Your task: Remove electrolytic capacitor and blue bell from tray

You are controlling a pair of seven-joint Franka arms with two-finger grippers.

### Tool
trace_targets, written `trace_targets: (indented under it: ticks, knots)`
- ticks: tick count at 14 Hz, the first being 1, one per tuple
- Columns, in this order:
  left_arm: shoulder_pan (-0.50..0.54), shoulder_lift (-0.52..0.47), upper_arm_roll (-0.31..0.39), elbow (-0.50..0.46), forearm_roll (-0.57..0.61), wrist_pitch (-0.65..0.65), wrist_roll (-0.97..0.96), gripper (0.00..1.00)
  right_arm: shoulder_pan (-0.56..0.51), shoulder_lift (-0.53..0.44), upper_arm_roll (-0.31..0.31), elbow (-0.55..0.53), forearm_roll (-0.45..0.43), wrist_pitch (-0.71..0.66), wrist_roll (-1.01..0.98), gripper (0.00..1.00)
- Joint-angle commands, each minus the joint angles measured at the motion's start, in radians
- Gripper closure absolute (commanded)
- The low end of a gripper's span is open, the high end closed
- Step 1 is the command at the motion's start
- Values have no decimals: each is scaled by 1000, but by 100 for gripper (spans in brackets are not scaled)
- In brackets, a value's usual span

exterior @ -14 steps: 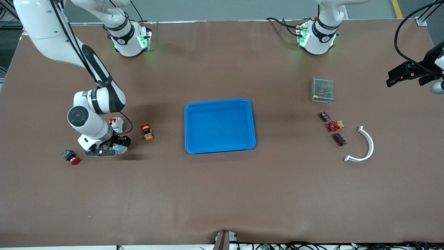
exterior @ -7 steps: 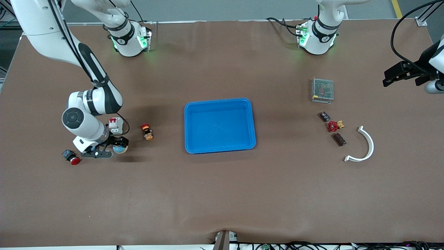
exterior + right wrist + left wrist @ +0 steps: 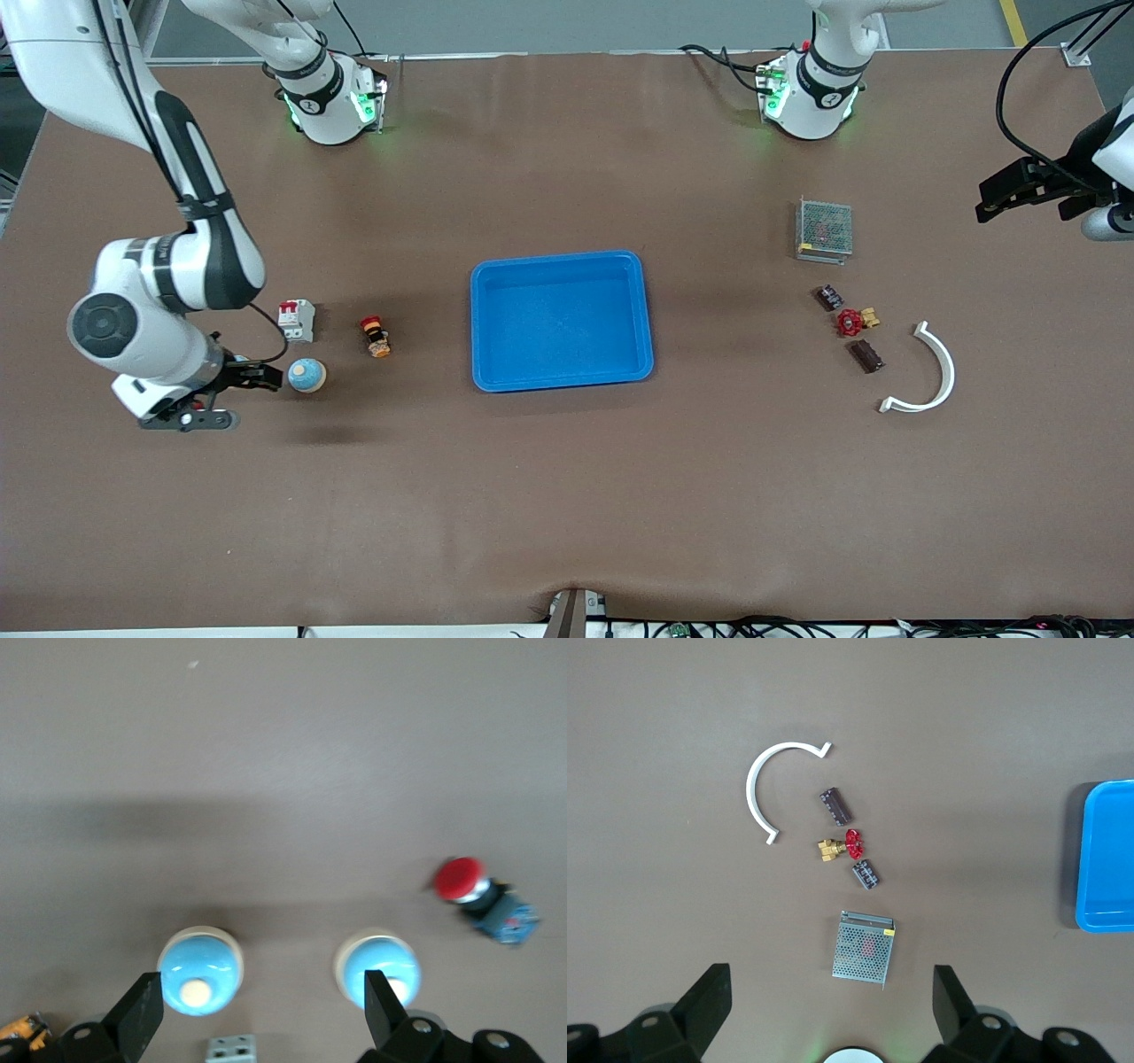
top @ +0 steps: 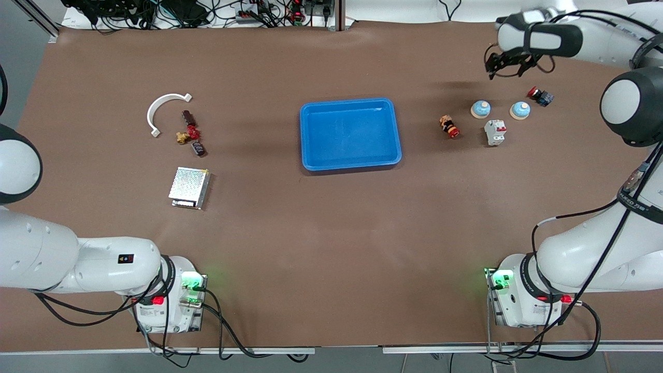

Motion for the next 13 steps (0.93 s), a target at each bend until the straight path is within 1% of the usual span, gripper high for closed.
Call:
trace_targets:
  ticks: [1,6,7,9,11,13]
  knots:
    - [1,-2,-3,14,0,-2,-4,0,-35,6,21,105,-8,-96,-35,0]
    - [3,1,-3,29,0,-2,-5,0,-48,-16,25,266,-5,-299,-37,0]
    - [3,1,-3,29,0,-2,-7,0,-56,-30,25,289,16,-334,-37,0]
    - [3,-2,-3,29,0,-2,-34,0,-102,-70,19,309,120,-385,-38,0]
    - [1,0,-3,31,0,-2,-38,0,-145,-87,24,316,148,-423,-43,0]
    - [4,-2,-2,31,0,-2,-41,0,-140,-133,24,318,148,-486,-66,0]
